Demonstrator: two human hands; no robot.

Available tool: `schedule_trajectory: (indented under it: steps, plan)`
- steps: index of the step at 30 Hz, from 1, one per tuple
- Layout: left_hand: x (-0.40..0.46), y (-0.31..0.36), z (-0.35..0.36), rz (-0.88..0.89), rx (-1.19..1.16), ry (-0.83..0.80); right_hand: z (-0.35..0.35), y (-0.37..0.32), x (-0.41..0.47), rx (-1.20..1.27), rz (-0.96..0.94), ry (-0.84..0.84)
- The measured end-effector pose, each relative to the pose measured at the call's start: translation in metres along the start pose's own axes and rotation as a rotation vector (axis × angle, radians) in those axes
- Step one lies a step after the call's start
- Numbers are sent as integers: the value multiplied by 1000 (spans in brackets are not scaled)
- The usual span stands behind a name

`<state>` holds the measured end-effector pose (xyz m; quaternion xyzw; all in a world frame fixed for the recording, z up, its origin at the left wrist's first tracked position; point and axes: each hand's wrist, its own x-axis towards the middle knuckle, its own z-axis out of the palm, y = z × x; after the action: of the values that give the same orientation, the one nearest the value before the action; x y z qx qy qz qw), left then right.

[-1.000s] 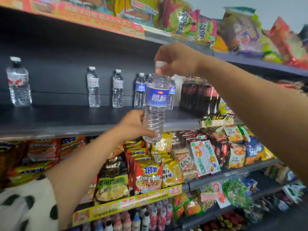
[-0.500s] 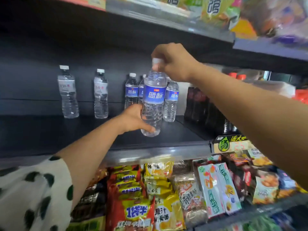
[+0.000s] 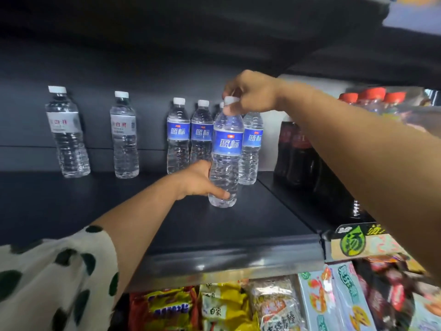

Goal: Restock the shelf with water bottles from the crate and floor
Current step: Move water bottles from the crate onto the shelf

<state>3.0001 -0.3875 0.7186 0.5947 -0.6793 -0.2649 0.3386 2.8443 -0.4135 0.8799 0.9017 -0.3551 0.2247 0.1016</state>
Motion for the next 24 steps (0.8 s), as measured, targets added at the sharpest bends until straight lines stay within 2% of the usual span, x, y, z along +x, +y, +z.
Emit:
schedule_trajectory:
  steps: [3,11,24]
  plan:
    - [12,1,-1,-35,67,37,-1,6,9,-69,9,-86]
    - [53,1,1,-82,193,180,20,26,42,-177,-1,-37]
    - [87,-2,6,-112,280,281,46,56,70,-219,8,19]
